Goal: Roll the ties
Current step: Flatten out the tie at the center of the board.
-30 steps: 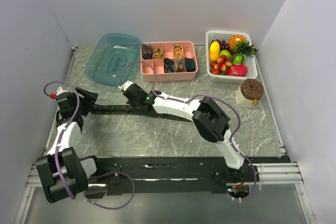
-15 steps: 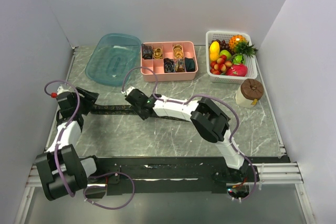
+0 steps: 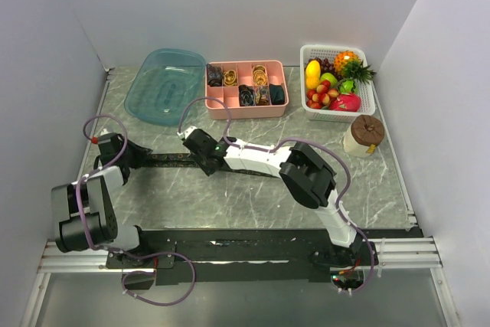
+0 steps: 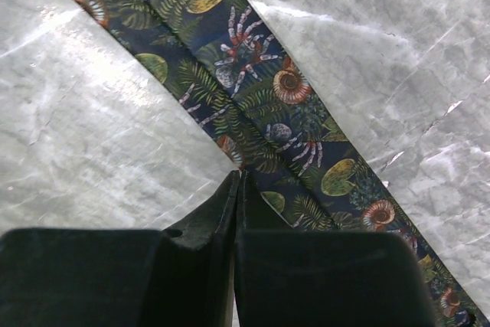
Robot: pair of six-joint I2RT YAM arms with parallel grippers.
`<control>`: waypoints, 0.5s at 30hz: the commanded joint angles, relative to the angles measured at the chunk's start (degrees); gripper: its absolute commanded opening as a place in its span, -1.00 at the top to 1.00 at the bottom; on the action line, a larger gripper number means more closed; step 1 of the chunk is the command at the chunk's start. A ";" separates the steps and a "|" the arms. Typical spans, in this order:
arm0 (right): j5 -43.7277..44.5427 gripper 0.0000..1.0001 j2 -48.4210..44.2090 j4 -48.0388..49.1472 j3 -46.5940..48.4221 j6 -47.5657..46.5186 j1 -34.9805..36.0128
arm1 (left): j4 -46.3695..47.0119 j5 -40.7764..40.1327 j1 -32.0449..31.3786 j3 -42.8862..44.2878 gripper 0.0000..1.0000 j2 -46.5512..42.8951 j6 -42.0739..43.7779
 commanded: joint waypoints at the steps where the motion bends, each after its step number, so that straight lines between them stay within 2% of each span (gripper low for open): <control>1: -0.59 1.00 -4.97 1.67 -1.66 1.23 -0.29 | 4.21 -0.01 -0.32 -0.03 0.98 0.48 -1.78; 8: -0.50 1.00 -5.94 1.76 -2.27 2.64 -1.26 | 0.70 -6.69 -0.23 -3.46 0.98 -2.94 -3.98; 15: -0.94 1.00 -6.47 2.20 -2.54 3.96 -3.10 | -1.23 -9.33 -0.23 -4.87 0.98 -3.39 -5.30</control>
